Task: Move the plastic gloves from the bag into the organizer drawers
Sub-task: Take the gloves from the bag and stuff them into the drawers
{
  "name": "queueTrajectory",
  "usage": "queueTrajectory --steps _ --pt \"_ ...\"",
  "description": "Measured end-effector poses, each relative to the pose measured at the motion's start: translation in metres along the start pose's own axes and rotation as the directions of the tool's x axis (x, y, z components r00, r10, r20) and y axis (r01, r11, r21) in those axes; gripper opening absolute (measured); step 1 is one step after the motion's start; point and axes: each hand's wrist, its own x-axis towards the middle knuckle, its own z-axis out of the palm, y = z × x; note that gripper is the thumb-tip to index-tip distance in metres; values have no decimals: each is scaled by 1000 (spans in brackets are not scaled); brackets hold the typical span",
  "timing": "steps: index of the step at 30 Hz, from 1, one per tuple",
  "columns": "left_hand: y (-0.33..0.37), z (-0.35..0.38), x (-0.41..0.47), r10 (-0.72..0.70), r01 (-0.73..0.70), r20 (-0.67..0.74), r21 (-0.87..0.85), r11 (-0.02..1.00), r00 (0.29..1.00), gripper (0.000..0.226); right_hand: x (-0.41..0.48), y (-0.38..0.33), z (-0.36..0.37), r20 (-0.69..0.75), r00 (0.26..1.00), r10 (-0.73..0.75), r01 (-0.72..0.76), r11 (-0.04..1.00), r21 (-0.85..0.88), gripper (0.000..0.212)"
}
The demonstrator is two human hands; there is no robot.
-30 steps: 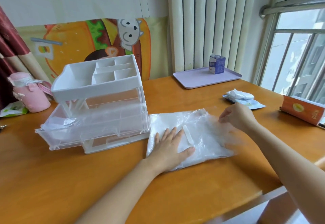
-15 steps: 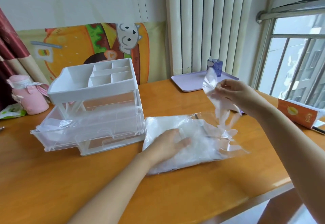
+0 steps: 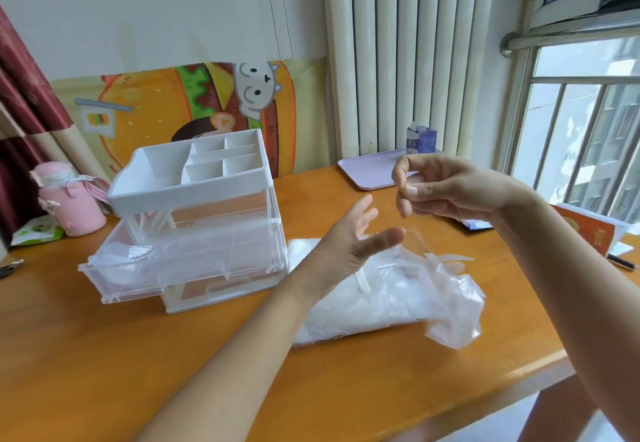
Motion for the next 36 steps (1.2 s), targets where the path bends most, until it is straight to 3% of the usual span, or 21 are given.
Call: queueTrajectory --steps 3,6,8,11,13,15,18,20,23,26,27,30,33,36 --pt "-19 9 2 -55 35 56 302 953 997 98 4 11 1 -61 984 164 -174 959 -222 11" --pt "-40 19 4 -115 90 32 433 897 993 92 5 35 -3 -220 905 363 -424 783 -454 13" --pt "-43 27 8 -130 100 44 426 899 990 84 2 50 -7 -368 830 418 -556 673 -488 10" --pt "-42 41 19 -168 134 49 403 905 985 75 -8 63 -12 -509 708 490 -705 536 -464 39" --pt "-41 54 24 -153 116 78 355 928 985 66 -19 64 -9 -545 665 510 -743 526 -415 65" --pt "-39 67 27 -112 89 67 278 956 991 46 -27 66 -7 -529 643 554 -760 550 -347 70" --pt "-35 74 30 -29 46 -75 237 970 997 21 -38 69 -8 -498 679 539 -726 597 -343 61" --pt "-26 67 30 -15 49 -133 260 964 991 14 -44 69 -13 -493 738 460 -617 757 -217 61" --pt "2 44 21 -22 76 -164 327 942 986 29 -49 61 -15 -462 836 295 -396 908 -138 59" --pt "39 16 8 -70 116 -180 256 960 981 34 -42 48 -19 -324 926 192 -255 953 -164 90" --pt "49 6 3 -79 125 -203 221 967 976 34 -36 40 -16 -244 952 185 -227 961 -158 88" --pt "76 -27 -13 -61 136 -319 219 966 946 37 -16 19 -3 -59 981 182 -188 975 -118 57" --pt "91 -67 -33 -47 150 -323 301 942 945 29 7 4 10 -88 990 112 -120 988 -94 21" --pt "92 -101 -54 -76 158 -284 277 948 956 25 31 -11 21 -145 988 52 -63 996 -70 4"
